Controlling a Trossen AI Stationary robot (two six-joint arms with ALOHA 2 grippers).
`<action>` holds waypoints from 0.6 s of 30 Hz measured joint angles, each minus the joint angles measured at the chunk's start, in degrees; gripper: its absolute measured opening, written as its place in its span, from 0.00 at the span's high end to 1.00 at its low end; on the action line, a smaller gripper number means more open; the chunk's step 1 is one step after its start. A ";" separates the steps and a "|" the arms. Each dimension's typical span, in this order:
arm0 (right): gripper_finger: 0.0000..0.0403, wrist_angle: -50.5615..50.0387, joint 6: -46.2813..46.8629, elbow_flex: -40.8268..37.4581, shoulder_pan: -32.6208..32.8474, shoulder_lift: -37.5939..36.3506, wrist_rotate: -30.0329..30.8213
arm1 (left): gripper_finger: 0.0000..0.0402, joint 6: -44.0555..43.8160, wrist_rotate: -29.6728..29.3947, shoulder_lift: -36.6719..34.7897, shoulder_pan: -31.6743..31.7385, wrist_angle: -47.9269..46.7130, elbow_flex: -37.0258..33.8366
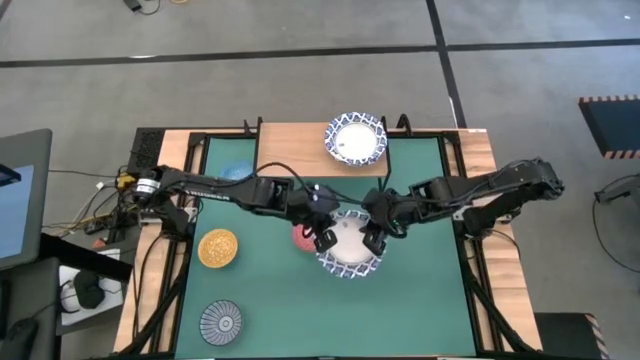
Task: Place and stack bowls onto a shelf
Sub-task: Stack the white patterned bowl on top with the other white patterned bowl on the shelf
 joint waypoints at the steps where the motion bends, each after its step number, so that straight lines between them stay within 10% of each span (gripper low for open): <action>1: 0.73 -0.37 -0.19 0.00 -0.69 -0.17 0.14 | 0.98 -0.01 -0.52 0.02 0.21 -0.15 0.25; 5: 0.94 -1.22 -2.56 -0.02 -5.18 -0.80 -0.04 | 0.89 -0.11 -2.06 -0.24 1.08 -0.19 0.57; 18: 0.95 10.65 -10.38 0.03 -38.87 -6.12 -10.53 | 0.53 -5.60 -13.65 -5.21 2.31 -16.52 0.51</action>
